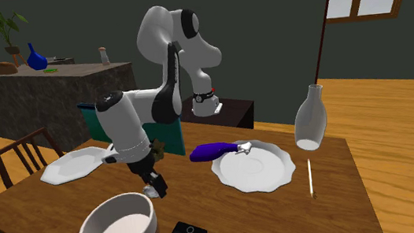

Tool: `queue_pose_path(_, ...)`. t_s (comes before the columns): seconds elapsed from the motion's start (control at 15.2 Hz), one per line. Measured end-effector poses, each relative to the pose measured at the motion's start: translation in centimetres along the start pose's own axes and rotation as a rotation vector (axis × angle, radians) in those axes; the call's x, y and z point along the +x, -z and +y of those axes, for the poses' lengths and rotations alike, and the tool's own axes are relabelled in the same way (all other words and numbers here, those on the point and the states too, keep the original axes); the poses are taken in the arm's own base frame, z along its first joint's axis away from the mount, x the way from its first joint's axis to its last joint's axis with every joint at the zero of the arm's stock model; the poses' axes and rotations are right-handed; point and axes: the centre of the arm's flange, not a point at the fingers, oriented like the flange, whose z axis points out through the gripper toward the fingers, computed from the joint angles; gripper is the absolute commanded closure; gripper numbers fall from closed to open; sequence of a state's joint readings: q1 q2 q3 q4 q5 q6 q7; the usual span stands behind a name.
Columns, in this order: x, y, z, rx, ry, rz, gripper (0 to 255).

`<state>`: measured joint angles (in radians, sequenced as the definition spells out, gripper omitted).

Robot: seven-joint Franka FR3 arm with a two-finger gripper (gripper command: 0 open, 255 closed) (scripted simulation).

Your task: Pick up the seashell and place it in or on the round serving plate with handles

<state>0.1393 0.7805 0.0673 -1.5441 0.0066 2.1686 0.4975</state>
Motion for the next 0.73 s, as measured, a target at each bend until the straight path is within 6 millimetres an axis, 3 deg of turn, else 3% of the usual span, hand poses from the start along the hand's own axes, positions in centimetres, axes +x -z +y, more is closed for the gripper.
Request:
queue_pose_path(0.33, 0.02, -0.19, -0.02, 0.000, 0.000, 0.001, 0)
queue_pose_path(0.4, 0.02, -0.19, -0.02, 0.000, 0.000, 0.001, 255)
queue_pose_path(0.73, 0.02, -0.20, -0.02, 0.000, 0.000, 0.000, 255)
